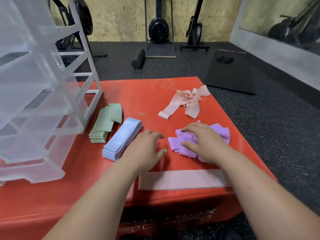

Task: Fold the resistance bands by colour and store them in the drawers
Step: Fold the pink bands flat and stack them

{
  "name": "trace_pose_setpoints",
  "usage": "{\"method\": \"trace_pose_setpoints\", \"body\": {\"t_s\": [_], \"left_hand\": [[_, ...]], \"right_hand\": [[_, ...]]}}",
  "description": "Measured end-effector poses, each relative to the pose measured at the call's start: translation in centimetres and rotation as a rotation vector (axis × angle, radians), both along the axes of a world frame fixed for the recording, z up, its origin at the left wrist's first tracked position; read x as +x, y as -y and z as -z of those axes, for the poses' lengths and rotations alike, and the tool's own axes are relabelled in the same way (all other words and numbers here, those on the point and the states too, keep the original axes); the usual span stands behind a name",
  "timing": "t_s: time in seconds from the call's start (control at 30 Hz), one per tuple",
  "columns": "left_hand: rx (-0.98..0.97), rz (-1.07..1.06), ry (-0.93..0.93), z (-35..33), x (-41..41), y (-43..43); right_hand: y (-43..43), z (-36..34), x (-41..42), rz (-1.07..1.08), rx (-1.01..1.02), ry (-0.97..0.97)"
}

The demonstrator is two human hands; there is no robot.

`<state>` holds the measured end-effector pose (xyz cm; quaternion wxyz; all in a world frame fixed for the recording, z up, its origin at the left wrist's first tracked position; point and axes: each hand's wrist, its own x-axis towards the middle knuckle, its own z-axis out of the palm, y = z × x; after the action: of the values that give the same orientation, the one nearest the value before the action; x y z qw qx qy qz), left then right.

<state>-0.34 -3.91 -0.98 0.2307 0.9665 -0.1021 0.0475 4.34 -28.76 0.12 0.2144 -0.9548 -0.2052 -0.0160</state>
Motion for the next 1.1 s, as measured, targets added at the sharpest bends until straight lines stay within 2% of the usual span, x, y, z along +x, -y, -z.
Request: {"method": "trace_pose_setpoints", "body": {"t_s": [0.1, 0.27, 0.4, 0.63, 0.83, 1.1], "left_hand": [[0.049, 0.006, -0.009, 1.0, 1.0, 0.7], [0.046, 0.022, 0.010, 1.5, 2.5, 0.6], [0.018, 0.047, 0.002, 1.7, 3.4, 0.5], [-0.033, 0.052, -0.002, 1.8, 3.9, 0.4], [-0.011, 0.071, -0.014, 1.2, 2.8, 0.5], [-0.021, 0.038, -0.022, 0.9, 1.6, -0.5]], "right_hand": [[-1.3, 1.1, 2.5, 0.013, -0.066, 0.000], [-0.6, 1.6, 7.0, 0.191, -0.257, 0.029], [-0.2, 2.4, 9.3, 0.249, -0.354, -0.079], [-1.0, 2.6, 10.3, 0.237, -0.338, -0.006], [-0.6, 3.1, 9.2, 0.228, -0.346, -0.148], [-1.5, 2.0, 7.6, 0.194, -0.304, -0.004]]}}
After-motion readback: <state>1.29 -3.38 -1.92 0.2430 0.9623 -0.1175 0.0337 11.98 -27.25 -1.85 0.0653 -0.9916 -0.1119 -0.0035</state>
